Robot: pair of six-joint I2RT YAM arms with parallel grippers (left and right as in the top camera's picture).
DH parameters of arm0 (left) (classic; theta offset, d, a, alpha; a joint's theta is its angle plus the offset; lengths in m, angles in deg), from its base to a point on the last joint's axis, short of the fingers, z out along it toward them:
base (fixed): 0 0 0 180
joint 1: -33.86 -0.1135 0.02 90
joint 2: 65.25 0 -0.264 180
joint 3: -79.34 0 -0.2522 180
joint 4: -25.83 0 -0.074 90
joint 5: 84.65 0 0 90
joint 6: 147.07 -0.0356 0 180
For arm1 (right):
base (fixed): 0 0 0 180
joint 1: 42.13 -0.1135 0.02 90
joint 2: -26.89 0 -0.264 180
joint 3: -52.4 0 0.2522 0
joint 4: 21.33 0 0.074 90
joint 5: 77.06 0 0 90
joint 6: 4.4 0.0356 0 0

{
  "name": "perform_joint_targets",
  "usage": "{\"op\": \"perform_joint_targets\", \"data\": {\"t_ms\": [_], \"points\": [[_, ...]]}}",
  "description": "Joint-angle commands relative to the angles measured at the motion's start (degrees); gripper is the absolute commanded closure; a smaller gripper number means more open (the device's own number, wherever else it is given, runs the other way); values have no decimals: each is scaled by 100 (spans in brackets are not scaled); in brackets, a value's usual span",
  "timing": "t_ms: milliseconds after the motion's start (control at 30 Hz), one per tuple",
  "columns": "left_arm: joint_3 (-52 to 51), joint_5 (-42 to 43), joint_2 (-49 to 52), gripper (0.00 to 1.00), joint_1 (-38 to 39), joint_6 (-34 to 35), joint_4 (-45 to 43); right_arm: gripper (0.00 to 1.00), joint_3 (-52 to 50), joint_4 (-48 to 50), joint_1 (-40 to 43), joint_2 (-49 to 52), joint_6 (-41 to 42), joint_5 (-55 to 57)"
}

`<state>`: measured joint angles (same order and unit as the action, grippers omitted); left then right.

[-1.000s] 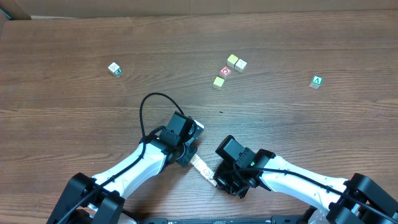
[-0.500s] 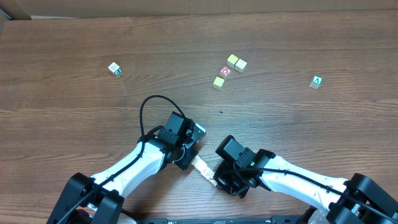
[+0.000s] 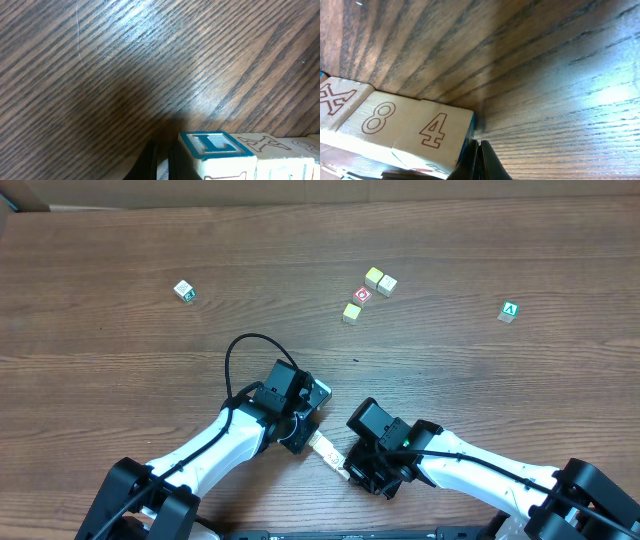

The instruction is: Flip 4 blocks

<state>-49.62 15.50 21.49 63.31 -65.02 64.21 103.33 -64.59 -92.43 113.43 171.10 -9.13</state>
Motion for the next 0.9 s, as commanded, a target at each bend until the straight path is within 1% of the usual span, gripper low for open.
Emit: {"op": "perform_joint_targets", "data": {"t_ms": [0,200,533,867], "points": [[-238,339,208,96,26,-125,85,96,55,170,-22,26,2,166],[-238,339,208,96,74,-125,72,96,55,291,-22,26,4,164],[-238,129,208,96,457,-59,-4,96,55,363,-181,26,9,181],[-238,131,208,96,472,-17,-31,96,55,380,-234,26,7,210]]}}
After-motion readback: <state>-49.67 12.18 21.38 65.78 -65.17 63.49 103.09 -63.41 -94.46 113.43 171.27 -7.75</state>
